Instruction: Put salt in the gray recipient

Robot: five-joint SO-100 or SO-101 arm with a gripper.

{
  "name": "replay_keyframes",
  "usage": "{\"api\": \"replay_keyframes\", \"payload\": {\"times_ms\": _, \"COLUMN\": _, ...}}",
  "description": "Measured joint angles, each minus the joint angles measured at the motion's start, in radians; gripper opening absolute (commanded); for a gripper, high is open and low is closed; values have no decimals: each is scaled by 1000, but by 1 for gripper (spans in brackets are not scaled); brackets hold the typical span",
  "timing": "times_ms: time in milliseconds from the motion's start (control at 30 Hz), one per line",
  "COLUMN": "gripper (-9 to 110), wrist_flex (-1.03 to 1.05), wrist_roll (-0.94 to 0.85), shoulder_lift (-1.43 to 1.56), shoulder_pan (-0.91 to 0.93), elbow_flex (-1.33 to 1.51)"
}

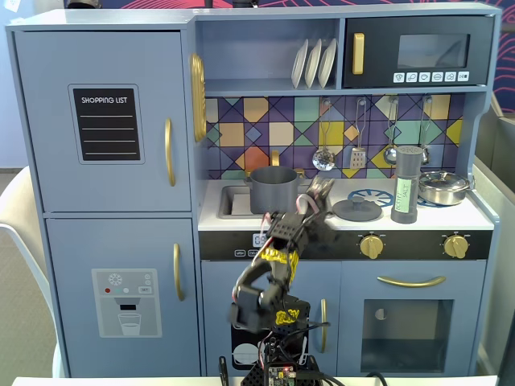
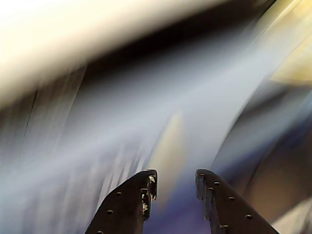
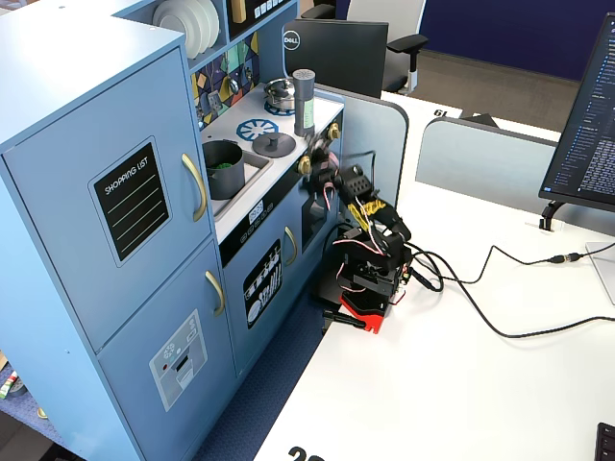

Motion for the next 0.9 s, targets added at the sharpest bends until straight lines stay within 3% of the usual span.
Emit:
{"api": "replay_keyframes", "payload": {"times_ms": 300, "gripper": 9, "wrist_flex": -272, "wrist_roll": -21, "shoulder_lift": -133, "shoulder_pan": 222, "elbow_flex": -192}}
{"api": "replay_keyframes", "payload": {"times_ms": 667, "gripper": 48, "wrist_flex": -586, "wrist_roll": -21, "shoulder_lift": -258, "shoulder_pan": 310, "elbow_flex": -212}}
{"api": "replay_keyframes", "payload": {"times_ms": 900, "gripper": 54, "wrist_flex": -732, "wrist_roll": -15, "shoulder_lift": -396, "shoulder_pan": 336, "elbow_flex": -212}}
